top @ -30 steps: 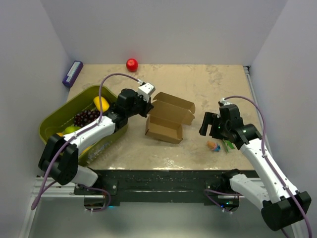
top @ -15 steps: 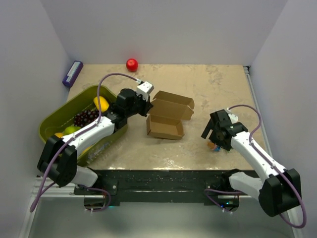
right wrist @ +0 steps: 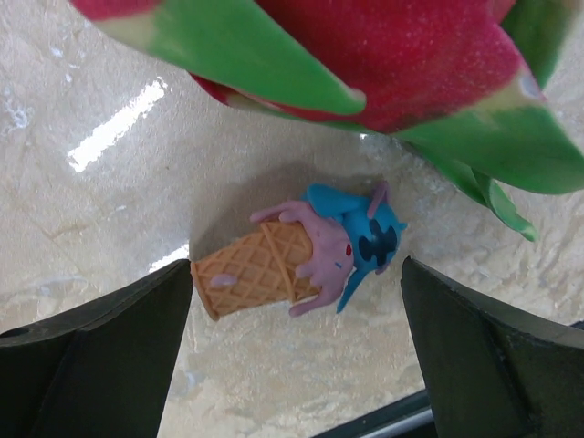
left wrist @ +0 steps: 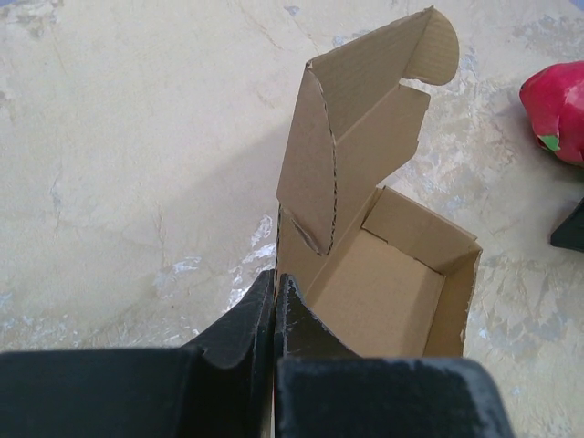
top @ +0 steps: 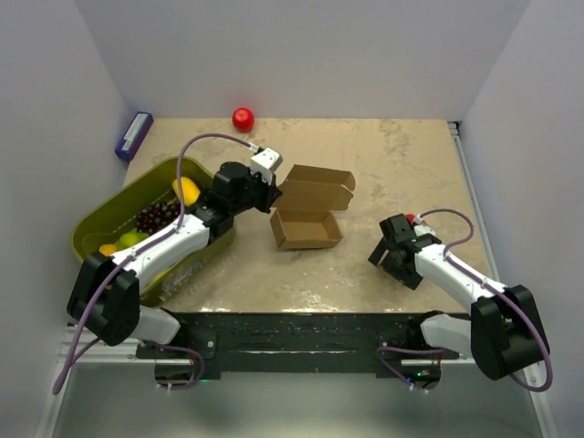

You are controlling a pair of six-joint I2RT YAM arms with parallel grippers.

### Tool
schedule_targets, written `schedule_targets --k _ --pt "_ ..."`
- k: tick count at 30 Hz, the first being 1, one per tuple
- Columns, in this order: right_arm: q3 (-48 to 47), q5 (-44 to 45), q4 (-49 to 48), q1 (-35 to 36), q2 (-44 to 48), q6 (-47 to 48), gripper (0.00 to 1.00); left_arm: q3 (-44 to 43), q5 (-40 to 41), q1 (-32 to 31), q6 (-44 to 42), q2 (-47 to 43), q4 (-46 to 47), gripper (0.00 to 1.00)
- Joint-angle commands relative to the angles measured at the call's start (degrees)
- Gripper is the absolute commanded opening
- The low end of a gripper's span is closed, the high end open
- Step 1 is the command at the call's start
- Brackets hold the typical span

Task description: Fold the paper box

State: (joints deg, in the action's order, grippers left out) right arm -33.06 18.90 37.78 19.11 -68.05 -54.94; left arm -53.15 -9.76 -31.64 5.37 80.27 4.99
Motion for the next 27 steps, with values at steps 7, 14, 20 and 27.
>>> schedule_targets --k 7,14,20,27 --pt "0.6 6.9 -5.0 0.0 -2.6 -1.4 0.99 -2.8 -0.5 -0.2 -0.2 -1.0 1.2 0.0" --pt "0.4 7.4 -7.5 0.1 -4.4 0.2 0.82 -2.8 -0.8 -0.2 -0.7 -0.8 1.1 0.0" --pt "2.1 3.1 -10.3 0.2 -0.9 3.3 0.55 -1.9 -5.7 -0.3 -1.0 0.7 4.1 0.0" --pt "1.1 -3.1 -10.8 0.1 6.1 7.0 0.46 -0.3 -13.9 -0.2 -4.7 3.7 8.5 0.0"
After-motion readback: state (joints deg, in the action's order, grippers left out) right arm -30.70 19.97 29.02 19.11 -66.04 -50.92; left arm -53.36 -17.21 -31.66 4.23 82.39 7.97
